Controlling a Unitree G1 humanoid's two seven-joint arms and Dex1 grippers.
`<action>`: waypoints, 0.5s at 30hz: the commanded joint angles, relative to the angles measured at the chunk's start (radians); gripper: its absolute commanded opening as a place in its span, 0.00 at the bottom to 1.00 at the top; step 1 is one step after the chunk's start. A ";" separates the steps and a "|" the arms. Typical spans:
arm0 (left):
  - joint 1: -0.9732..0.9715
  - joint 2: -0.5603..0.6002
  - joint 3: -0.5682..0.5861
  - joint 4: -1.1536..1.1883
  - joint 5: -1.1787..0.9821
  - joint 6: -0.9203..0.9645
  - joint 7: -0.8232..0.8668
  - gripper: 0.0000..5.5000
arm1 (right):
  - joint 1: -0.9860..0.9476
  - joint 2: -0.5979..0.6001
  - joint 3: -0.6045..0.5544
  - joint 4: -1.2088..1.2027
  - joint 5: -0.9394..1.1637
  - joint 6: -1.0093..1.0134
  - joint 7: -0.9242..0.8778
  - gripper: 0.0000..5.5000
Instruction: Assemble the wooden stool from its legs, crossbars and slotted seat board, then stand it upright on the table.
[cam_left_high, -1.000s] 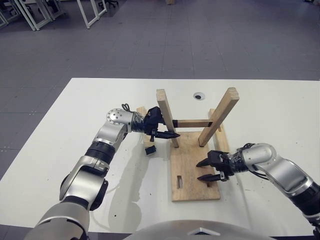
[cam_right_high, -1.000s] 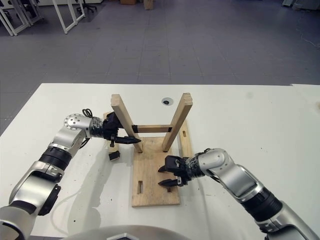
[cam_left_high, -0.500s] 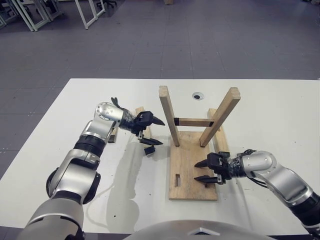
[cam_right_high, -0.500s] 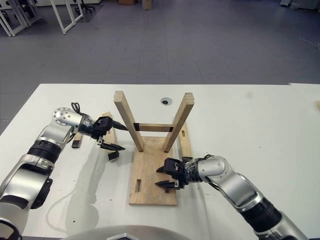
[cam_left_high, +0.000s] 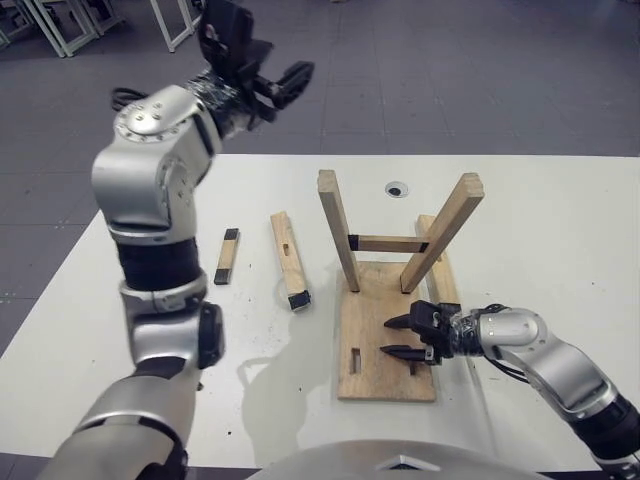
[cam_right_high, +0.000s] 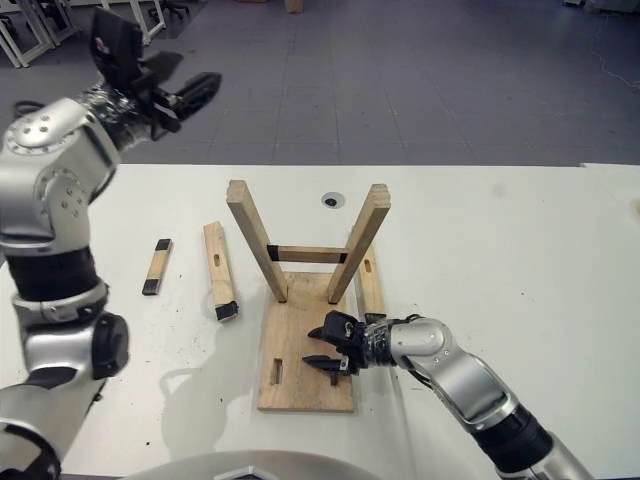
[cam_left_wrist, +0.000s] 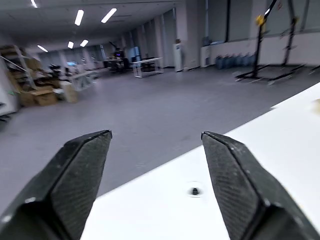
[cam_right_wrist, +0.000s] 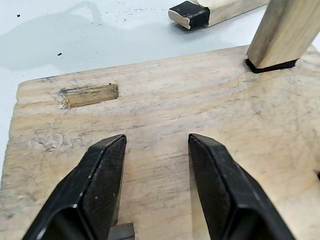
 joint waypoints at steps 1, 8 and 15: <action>0.122 -0.254 -0.001 -0.327 -0.095 0.295 0.163 0.53 | 0.056 -0.001 0.022 0.020 -0.019 0.095 -0.032 0.42; 0.042 -0.361 0.111 -0.349 -0.159 0.136 0.298 0.53 | 0.070 0.002 0.025 0.014 -0.019 0.101 -0.041 0.42; -0.074 -0.367 0.205 -0.343 -0.298 0.115 0.426 0.53 | 0.101 0.010 0.031 -0.012 -0.014 0.113 -0.062 0.42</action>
